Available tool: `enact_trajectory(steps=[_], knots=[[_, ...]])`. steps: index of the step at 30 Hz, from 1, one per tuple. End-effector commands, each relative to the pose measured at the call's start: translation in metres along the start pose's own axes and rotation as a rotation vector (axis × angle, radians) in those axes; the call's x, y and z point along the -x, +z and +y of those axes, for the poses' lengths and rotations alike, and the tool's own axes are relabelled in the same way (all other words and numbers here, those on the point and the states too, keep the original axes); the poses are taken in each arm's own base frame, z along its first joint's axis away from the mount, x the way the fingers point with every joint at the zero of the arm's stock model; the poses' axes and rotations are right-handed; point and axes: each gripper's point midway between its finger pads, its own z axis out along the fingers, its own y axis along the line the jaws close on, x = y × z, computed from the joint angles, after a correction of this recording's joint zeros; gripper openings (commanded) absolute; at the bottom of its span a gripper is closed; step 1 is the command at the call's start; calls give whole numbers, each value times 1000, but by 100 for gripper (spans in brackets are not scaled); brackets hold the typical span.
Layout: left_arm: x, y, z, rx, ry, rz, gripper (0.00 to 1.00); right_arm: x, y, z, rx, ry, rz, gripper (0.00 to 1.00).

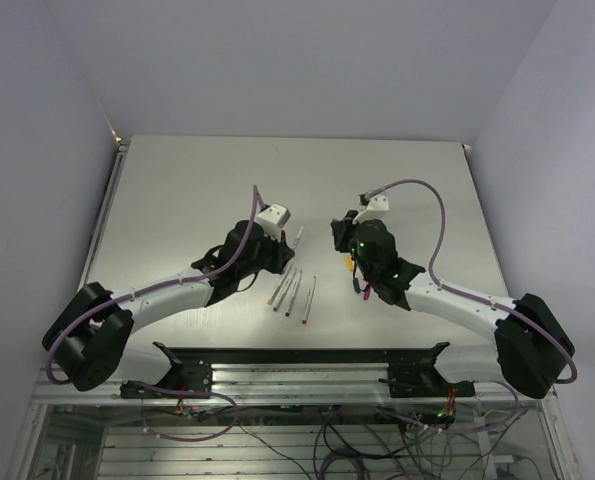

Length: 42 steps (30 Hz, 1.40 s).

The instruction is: Insert the pens into the pen caps

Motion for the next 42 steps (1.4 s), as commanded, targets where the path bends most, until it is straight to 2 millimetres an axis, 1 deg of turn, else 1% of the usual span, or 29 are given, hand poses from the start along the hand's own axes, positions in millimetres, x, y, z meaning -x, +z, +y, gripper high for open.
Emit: enact_trajectory(steps=[1, 6, 9, 12, 16, 25, 30, 36, 42], knots=[[33, 5, -51, -160, 69, -88, 7, 57, -7, 2, 4, 49, -240, 0], [47, -2, -77, -275, 23, -149, 7, 83, -21, 7, 61, 95, -376, 0], [54, -7, -87, -325, 2, -171, 7, 96, -30, 9, 101, 124, -450, 0], [60, -10, -93, -355, -13, -188, 7, 102, -37, 10, 128, 151, -494, 0], [62, -12, -96, -367, -27, -198, 7, 105, -43, 12, 158, 188, -521, 0], [66, -12, -97, -371, -48, -218, 7, 101, -52, 23, 273, 292, -547, 0], [66, -11, -97, -372, -53, -219, 7, 99, -50, 30, 308, 313, -536, 0], [65, -11, -97, -373, -53, -217, 7, 98, -48, 32, 315, 314, -533, 0], [65, -12, -95, -365, -49, -224, 7, 93, -44, 35, 321, 311, -514, 0]])
